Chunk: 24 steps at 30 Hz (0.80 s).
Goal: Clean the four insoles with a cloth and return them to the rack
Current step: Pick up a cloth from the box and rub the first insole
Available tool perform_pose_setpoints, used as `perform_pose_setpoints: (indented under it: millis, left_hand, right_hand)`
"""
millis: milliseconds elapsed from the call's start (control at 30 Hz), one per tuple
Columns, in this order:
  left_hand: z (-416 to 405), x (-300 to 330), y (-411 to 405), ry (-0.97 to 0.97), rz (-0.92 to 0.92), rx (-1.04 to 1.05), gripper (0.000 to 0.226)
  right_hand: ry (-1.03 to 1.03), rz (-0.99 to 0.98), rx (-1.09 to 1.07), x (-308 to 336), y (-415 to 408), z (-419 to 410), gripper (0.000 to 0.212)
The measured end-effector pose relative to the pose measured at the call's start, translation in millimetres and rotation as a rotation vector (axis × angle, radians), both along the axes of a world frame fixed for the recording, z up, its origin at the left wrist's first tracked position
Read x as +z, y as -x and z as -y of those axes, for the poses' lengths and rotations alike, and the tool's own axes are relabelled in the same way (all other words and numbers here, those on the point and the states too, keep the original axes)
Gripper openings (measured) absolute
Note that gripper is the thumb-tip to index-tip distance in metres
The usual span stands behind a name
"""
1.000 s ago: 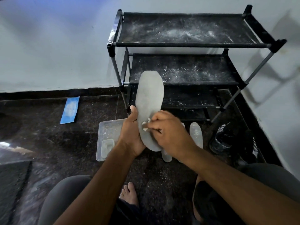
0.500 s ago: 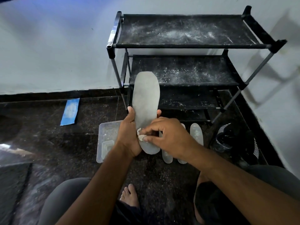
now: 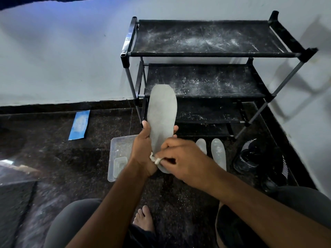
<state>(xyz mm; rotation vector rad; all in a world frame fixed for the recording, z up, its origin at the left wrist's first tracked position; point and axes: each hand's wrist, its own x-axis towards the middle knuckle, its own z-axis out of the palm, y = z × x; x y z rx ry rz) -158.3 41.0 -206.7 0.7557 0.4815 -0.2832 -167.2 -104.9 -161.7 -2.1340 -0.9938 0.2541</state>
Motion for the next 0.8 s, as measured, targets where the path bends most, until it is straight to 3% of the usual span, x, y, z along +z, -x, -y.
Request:
perform_pose_setpoints:
  millis: [167, 300, 433, 567, 800]
  left_hand:
    - [8.3, -1.0, 2.1, -0.01, 0.019, -0.025, 0.072]
    - [10.7, -2.4, 1.4, -0.022, 0.011, -0.054, 0.077]
    - [0.4, -1.4, 1.4, -0.026, -0.006, -0.043, 0.083]
    - [8.9, 0.0, 3.6, -0.011, 0.022, -0.022, 0.071]
    - [16.4, 1.5, 3.0, -0.04, -0.014, -0.032, 0.073]
  right_hand:
    - [0.025, 0.122, -0.238, -0.7, -22.6, 8.8, 0.017]
    - [0.008, 0.125, -0.109, -3.9, -7.6, -6.4, 0.013]
    - [0.098, -0.011, 0.037, 5.6, -15.4, 7.5, 0.015]
    - [0.059, 0.106, -0.134, 3.4, -29.6, 17.9, 0.02]
    - [0.097, 0.058, -0.126, -5.9, -15.8, 4.2, 0.022]
